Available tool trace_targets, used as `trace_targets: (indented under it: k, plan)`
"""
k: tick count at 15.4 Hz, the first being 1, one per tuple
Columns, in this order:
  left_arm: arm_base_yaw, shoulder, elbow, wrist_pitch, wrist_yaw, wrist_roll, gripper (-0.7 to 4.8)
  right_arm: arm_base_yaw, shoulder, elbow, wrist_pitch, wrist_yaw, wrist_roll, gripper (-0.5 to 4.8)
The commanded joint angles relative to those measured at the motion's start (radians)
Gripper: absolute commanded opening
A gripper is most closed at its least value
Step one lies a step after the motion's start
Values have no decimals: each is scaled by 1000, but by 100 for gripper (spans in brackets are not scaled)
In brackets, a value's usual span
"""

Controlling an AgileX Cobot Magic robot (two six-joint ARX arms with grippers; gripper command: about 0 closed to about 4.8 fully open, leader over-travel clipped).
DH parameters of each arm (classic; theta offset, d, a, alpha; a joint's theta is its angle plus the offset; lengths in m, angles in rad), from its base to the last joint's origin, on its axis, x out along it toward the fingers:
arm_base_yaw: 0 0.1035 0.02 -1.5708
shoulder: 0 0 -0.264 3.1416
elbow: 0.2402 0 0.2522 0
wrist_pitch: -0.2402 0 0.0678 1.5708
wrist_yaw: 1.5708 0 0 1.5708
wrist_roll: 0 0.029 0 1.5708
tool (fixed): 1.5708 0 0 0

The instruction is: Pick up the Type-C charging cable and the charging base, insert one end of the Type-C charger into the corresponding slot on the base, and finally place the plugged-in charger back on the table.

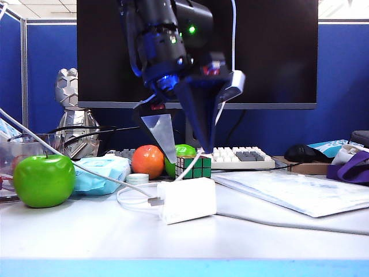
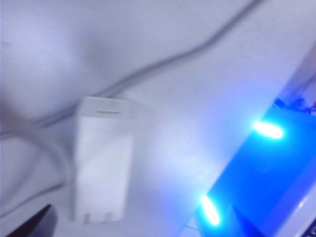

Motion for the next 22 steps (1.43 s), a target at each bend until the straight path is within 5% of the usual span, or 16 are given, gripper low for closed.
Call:
trace_targets:
  k: [1,9,12,22]
  plan:
    - [-39,-4,2,8,55,-2,479,0,-3,5,17,0,-3,-1]
    - [-69,68,0,3,93,2,457,-3,-3,5,18,0,-3,-1]
    - [-64,78,1,13,-80,0,458,-21,-3,5,17,-8,-3,-1]
    - [-38,77,1,93,-260,2,458,-48,-3,5,18,-18,-3,-1]
